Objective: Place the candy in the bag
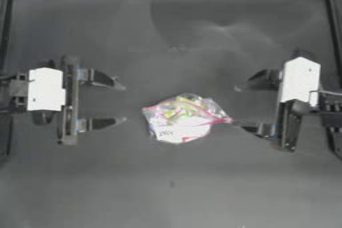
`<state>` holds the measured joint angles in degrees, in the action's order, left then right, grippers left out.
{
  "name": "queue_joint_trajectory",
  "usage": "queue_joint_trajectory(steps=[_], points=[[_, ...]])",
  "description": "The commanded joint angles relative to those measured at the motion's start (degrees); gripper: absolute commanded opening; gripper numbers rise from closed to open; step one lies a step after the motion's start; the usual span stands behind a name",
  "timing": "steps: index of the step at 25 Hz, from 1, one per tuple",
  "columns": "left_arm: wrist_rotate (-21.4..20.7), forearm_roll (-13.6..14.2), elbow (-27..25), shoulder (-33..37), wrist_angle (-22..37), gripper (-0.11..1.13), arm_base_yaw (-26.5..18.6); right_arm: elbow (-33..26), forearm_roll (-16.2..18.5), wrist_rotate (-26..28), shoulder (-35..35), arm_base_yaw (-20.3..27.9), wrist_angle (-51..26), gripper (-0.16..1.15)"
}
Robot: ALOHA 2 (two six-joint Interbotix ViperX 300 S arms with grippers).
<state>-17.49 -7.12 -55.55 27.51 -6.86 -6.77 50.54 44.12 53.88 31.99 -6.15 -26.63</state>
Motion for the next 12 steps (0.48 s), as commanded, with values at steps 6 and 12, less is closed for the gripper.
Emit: queue_joint_trajectory(steps=[6, 12], points=[[0.1, -0.1, -1.2, 5.0, 0.7, 0.94, 0.1, 3.9, 1.3, 0.3, 7.1, 0.0, 0.4, 0.98], [0.0, -0.1, -2.4, 7.0, 2.2, 0.94, 0.1, 6.7, 1.7, 1.4, 11.3, 0.0, 0.4, 0.98]])
